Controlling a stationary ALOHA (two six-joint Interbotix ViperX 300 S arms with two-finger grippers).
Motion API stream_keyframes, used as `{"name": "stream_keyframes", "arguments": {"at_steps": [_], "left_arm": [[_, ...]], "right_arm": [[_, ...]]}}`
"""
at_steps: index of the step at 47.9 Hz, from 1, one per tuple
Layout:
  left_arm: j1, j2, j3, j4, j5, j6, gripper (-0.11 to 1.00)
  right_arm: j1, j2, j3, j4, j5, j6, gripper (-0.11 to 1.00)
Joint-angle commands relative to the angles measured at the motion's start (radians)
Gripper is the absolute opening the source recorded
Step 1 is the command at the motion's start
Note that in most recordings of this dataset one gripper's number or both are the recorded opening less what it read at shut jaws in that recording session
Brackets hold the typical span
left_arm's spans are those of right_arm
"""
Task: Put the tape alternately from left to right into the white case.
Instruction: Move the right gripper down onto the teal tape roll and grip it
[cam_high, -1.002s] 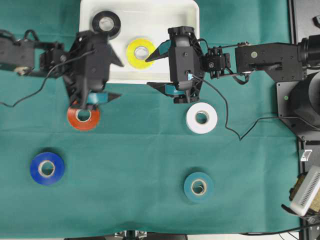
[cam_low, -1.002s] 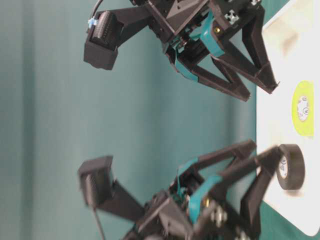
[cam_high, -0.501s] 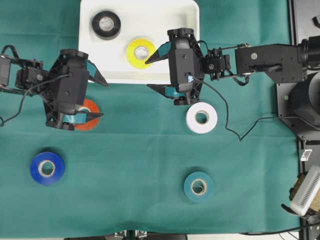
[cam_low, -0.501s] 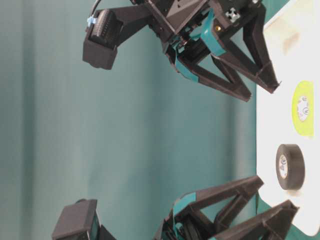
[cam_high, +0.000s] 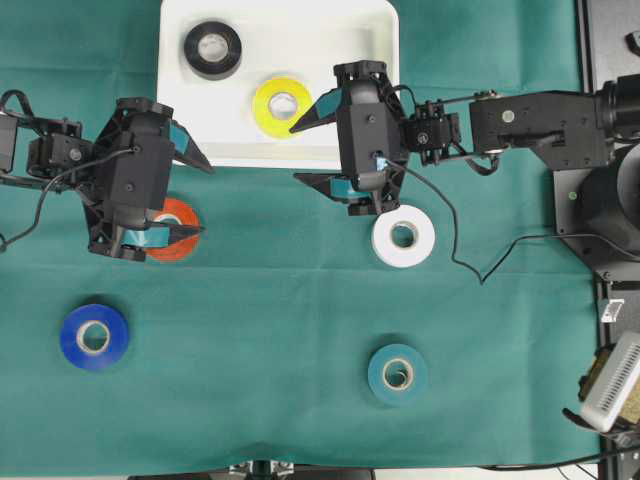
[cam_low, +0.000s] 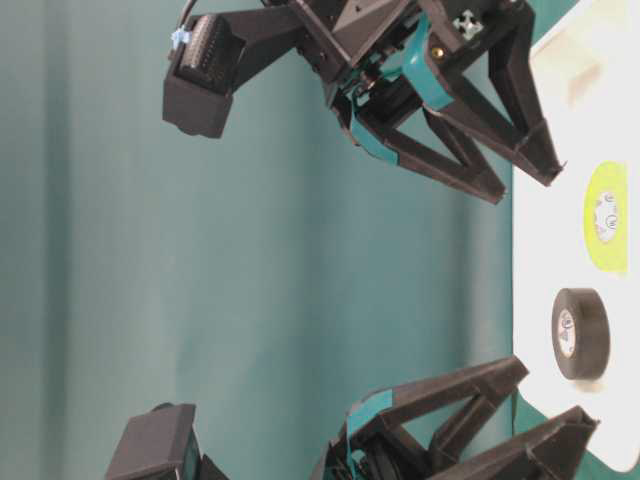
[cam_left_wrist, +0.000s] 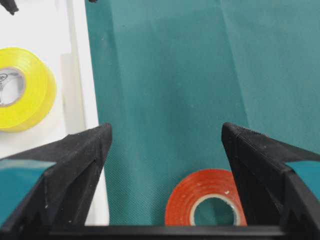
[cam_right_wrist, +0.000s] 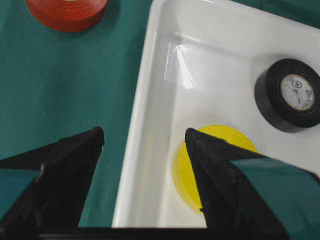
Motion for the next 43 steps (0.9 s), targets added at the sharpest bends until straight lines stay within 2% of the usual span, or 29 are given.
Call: {"name": "stream_keyframes", "arguments": {"at_steps": [1,15,32,43], "left_arm": [[-0.006,-0.020,-0.009,-0.002,-0.008,-0.002,0.81],[-0.017,-0.015,-0.009,-0.002,-0.008,0.000,0.81],[-0.026,-0.014,-0.012,-0.002,-0.009,0.000,0.81],[-0.028,-0.012,-0.015,-0.002,-0.018,0.000,0.81]], "right_arm": [[0.018,-0.025,-0.005,-0.002,-0.005,0.002,0.70],[0.126,-0.051,0.023,0.003,-0.003,0.020,0.70],[0.325,-0.115,0.095,0.003,-0.008,0.094,0.70],[0.387,-0.129,0.129,0.003,-0.009,0.097,0.70]]}}
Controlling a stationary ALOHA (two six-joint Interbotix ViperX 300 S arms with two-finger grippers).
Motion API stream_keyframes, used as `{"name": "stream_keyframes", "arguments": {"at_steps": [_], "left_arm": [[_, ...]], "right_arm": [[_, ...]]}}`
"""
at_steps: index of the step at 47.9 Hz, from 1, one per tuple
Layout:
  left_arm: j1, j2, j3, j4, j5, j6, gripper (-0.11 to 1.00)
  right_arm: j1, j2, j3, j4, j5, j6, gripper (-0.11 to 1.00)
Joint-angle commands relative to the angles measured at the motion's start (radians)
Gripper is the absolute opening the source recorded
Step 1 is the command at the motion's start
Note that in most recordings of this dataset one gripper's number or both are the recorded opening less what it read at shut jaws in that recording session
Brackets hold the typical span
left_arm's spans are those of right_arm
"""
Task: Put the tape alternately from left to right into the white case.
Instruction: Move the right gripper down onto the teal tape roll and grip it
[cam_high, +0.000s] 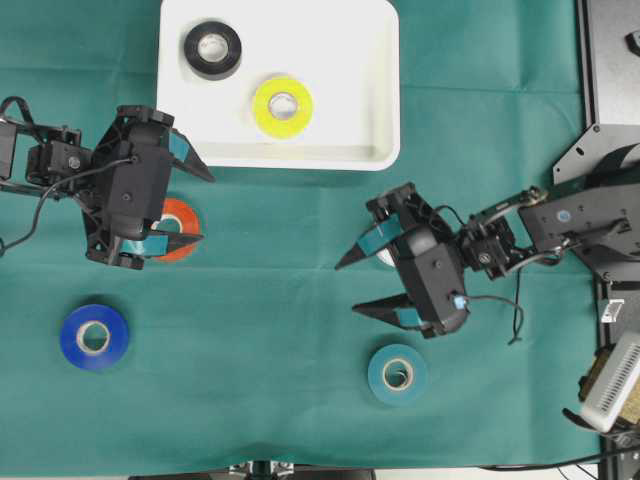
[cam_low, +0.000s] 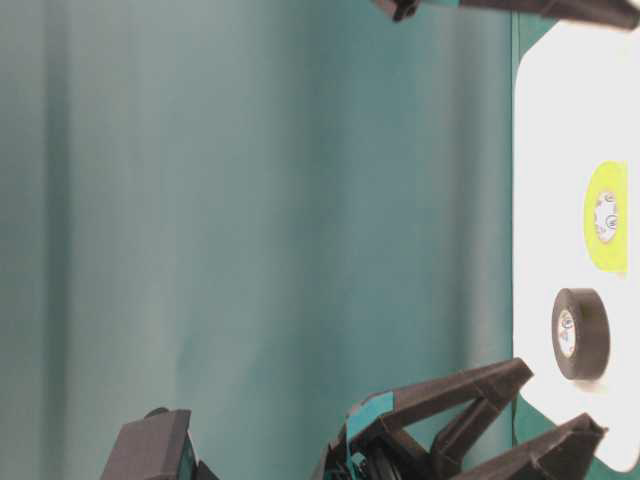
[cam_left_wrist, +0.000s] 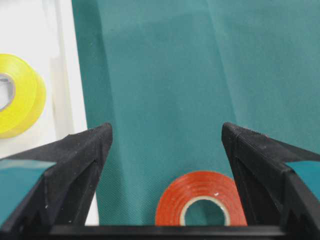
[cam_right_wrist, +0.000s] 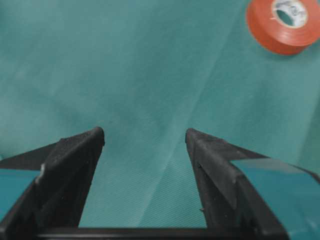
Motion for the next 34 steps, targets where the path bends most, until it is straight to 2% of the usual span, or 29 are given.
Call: {"name": "stream_keyframes", "arguments": {"at_steps": [1,16,34], "left_arm": [[-0.006,-0.012,-0.015,-0.002,-0.012,0.000,0.81],[-0.020,-0.012,-0.011,-0.002,-0.011,0.000,0.81],[-0.020,-0.012,-0.014,-0.002,-0.012,0.000,0.81]], "right_arm": [[0.023,-0.025,-0.002,0.002,-0.008,0.002,0.70],[0.087,-0.028,0.009,0.002,-0.008,0.006,0.70],[0.163,-0.028,0.015,0.002,-0.002,0.092,0.70]]}}
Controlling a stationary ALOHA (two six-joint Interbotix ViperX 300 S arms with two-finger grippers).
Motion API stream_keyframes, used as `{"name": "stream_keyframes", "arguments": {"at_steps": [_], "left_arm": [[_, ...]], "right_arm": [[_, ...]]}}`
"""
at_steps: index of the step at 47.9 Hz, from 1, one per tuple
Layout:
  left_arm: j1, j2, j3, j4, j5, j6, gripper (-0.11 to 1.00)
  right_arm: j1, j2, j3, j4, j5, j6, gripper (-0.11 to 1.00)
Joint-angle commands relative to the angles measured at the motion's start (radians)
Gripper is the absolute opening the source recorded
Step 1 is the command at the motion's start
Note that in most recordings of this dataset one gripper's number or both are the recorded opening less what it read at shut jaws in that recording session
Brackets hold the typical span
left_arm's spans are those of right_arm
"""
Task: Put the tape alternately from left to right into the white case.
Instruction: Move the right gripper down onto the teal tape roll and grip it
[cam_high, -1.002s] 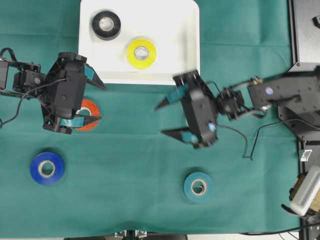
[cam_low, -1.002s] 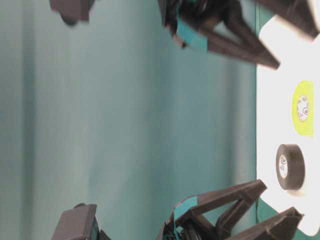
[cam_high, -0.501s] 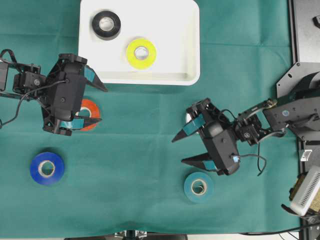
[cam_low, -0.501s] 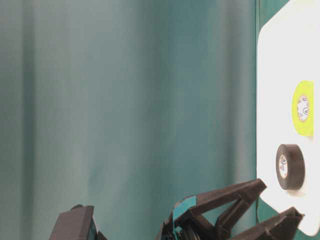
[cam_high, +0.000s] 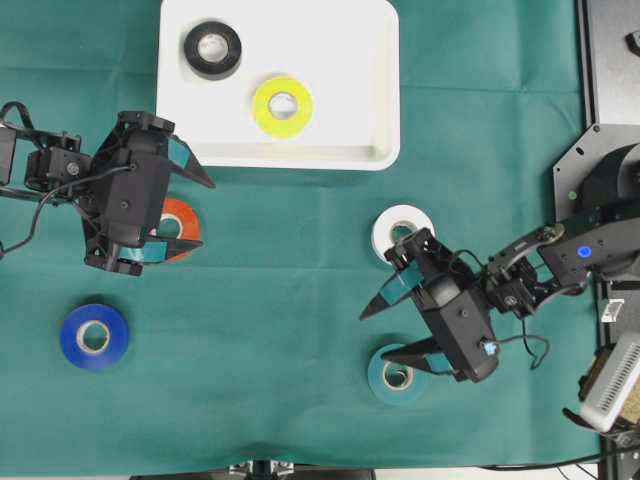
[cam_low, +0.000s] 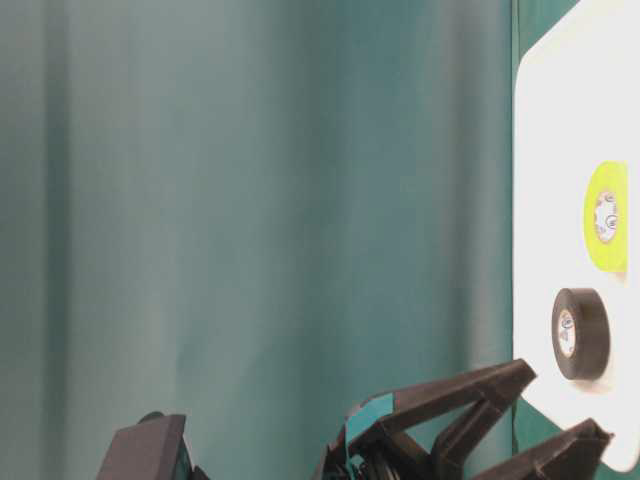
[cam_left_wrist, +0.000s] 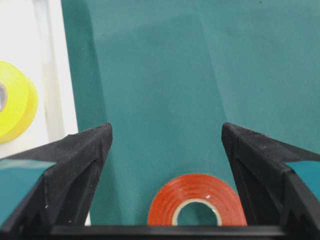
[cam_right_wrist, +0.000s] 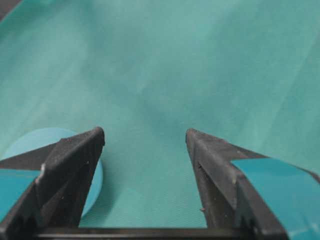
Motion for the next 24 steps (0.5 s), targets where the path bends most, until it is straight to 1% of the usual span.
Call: {"name": "stream_keyframes", "arguments": {"at_steps": [1,12,24], "left_arm": [[-0.005,-0.012,-0.014,-0.002,-0.006,0.000,0.81],[-0.005,-0.012,-0.014,-0.002,-0.008,0.000,0.81],[-0.003,-0.012,-0.009,-0.002,-0.008,-0.002,0.81]], "right_arm": [[0.012,-0.018,-0.005,0.002,-0.005,0.009,0.70],[0.021,0.002,0.005,0.002,-0.003,0.014,0.70],[0.035,0.074,-0.006,0.003,-0.003,0.021,0.70]]}}
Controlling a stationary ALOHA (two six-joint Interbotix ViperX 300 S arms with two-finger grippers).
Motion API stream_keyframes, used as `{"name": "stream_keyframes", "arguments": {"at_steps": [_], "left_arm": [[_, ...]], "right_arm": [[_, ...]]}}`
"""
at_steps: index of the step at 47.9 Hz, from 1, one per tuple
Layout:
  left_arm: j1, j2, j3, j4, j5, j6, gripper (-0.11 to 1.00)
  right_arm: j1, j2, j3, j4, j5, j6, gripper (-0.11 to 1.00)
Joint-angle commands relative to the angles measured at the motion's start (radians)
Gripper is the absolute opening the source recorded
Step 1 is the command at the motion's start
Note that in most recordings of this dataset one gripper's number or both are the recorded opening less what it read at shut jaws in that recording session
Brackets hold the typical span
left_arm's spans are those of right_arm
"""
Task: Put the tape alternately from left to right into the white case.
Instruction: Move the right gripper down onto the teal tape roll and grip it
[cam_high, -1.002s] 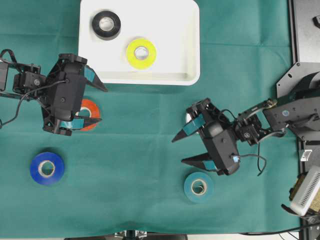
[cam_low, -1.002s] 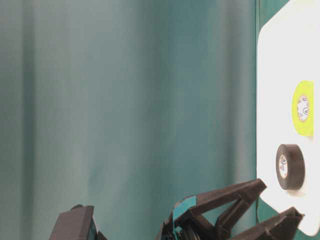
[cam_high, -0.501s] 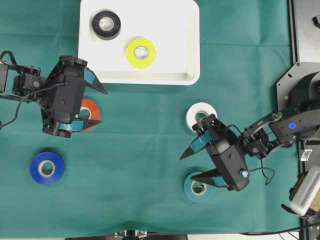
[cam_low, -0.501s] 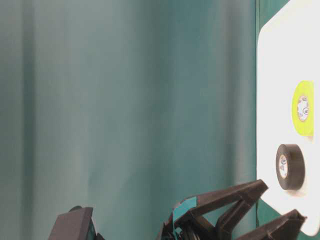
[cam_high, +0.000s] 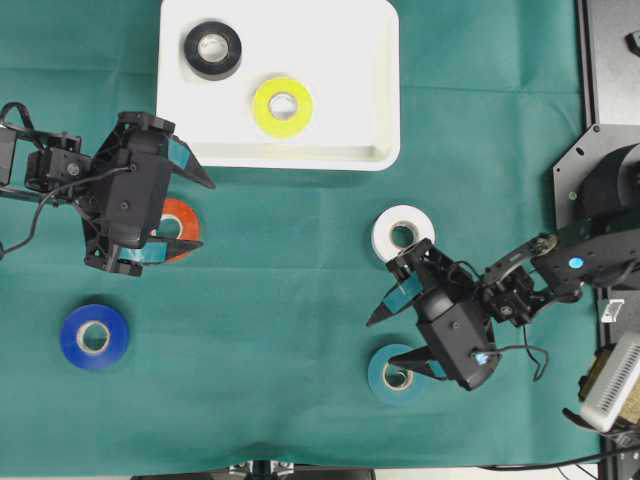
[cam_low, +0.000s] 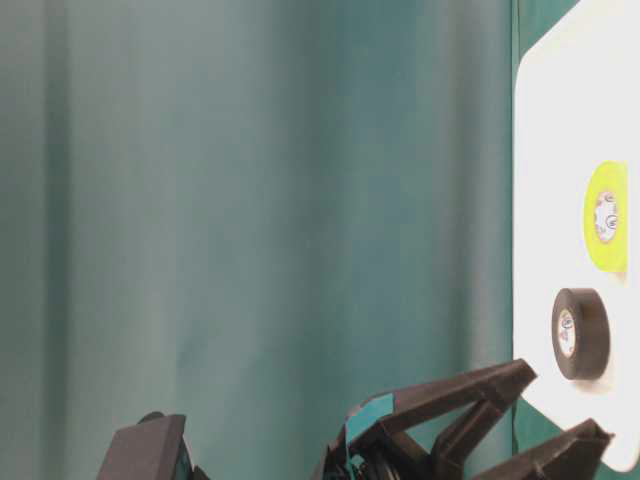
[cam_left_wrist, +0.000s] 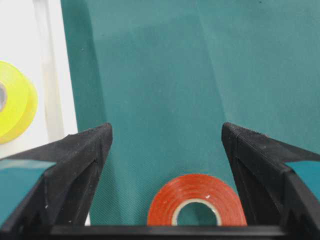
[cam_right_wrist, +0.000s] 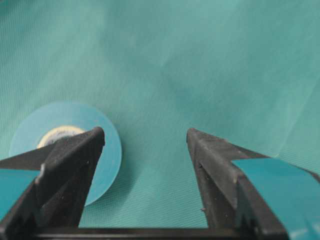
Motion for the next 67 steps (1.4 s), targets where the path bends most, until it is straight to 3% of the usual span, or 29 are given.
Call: {"name": "stream_keyframes", "arguments": {"at_steps": [1,21,57,63,67], "left_arm": [[-0.003,-0.014,-0.008,-0.002,-0.009,-0.002,0.81],[-0.003,-0.012,-0.008,-0.002,-0.009,-0.002,0.81],[-0.003,-0.012,-0.008,-0.002,-0.009,-0.002,0.81],[-0.003,-0.012,-0.008,-0.002,-0.009,-0.002,0.81],[-0.005,-0.012,-0.008,-0.002,-0.009,-0.002,0.81]], "right_arm": [[0.012,0.018,-0.018,0.003,-0.005,0.011,0.70],[0.049,0.101,-0.043,0.003,-0.011,0.127,0.70],[0.054,0.166,-0.063,0.003,-0.005,0.160,0.70],[0.054,0.166,-0.063,0.003,-0.009,0.161,0.65],[0.057,0.166,-0.066,0.003,-0.009,0.161,0.54]]}}
